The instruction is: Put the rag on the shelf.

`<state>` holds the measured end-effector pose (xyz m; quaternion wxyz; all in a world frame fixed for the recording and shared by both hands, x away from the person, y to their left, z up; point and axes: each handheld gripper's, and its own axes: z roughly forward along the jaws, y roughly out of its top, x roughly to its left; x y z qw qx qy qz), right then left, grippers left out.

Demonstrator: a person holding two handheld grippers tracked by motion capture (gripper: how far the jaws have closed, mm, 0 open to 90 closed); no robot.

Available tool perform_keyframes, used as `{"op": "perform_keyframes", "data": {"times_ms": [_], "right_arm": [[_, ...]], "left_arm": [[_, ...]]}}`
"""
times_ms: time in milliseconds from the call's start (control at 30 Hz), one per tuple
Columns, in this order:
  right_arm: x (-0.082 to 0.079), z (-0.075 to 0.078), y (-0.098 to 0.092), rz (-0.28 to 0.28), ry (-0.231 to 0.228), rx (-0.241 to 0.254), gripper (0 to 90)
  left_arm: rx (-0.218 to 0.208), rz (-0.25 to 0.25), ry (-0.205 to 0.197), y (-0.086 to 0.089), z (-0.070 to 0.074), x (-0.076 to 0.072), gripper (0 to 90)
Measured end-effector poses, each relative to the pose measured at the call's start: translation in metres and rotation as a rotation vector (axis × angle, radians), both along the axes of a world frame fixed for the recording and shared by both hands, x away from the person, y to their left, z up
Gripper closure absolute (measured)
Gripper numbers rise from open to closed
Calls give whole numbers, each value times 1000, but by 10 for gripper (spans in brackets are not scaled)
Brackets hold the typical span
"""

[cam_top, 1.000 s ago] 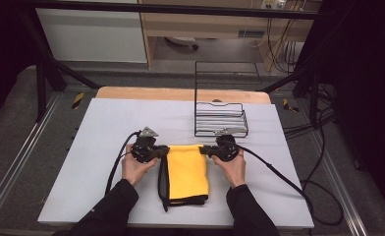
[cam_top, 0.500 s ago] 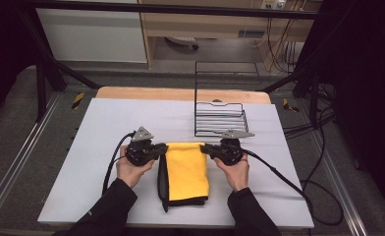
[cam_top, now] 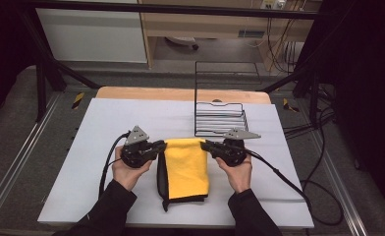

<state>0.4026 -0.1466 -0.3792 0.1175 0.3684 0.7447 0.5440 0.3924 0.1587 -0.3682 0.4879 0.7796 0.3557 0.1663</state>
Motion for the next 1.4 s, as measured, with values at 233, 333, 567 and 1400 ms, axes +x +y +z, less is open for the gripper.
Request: {"op": "perform_keyframes", "data": {"times_ms": [233, 333, 567, 1400], "right_arm": [[-5, 9, -3, 1, -30, 19, 835], [-7, 14, -4, -1, -51, 19, 835], [-14, 26, -5, -8, -106, 29, 835], [-34, 68, -19, -59, -275, 79, 836]], "left_arm": [[-13, -3, -29, -1, 8, -6, 792], [-25, 0, -43, -2, 12, -9, 792], [-49, 4, -92, -2, 23, -16, 792], [-138, 0, -227, -16, 63, -22, 792]]}}
